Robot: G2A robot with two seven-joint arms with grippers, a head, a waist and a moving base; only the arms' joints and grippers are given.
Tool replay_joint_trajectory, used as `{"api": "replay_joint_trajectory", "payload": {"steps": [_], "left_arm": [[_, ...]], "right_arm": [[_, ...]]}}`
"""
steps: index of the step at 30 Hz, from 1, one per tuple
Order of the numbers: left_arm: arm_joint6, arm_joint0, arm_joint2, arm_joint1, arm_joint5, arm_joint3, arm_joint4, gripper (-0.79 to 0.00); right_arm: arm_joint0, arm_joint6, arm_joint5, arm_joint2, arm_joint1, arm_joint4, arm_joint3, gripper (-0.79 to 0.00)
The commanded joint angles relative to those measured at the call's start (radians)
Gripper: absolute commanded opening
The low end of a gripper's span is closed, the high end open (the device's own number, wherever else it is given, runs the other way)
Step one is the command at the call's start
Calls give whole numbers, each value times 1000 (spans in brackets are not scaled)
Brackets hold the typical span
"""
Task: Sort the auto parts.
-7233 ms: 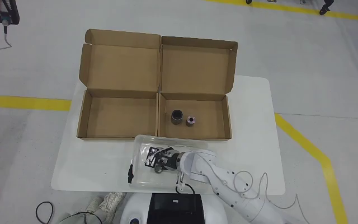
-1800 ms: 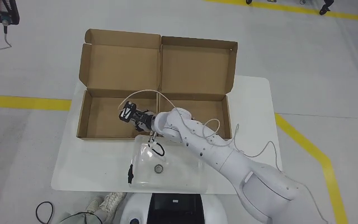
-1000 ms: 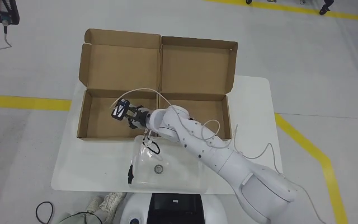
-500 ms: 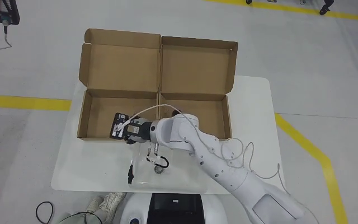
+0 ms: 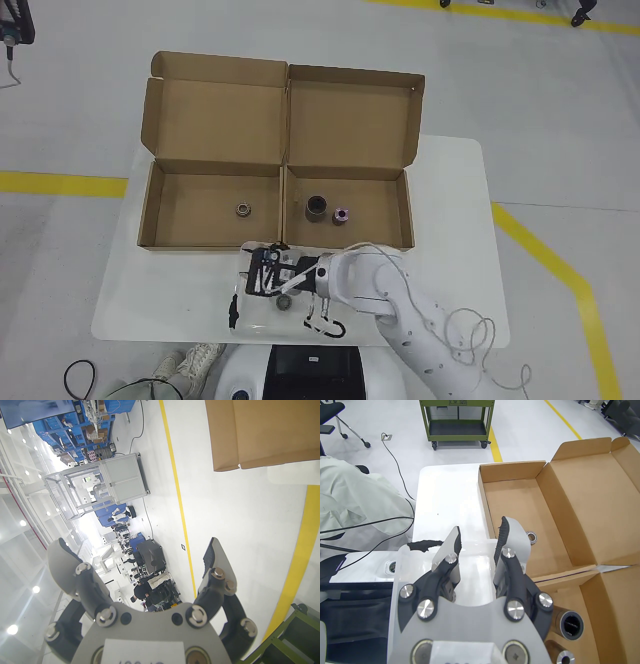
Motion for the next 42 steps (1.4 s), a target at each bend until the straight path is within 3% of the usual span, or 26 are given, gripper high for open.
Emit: {"api": "replay_joint_trajectory", "payload": {"steps": [1, 12, 29, 42], "left_arm": [[0, 0, 0, 0, 0, 0, 0, 0], [0, 0, 0, 0, 0, 0, 0, 0], [0, 0, 0, 0, 0, 0, 0, 0], [0, 0, 0, 0, 0, 0, 0, 0]], "right_arm": [[-40, -17, -19, 25, 14, -28, -21, -502], [-153, -57, -135, 57, 66, -166, -58, -493], [-133, -81, -77, -13, 87, -284, 66, -496], [-81, -63, -24, -98, 82, -328, 153, -425]]}}
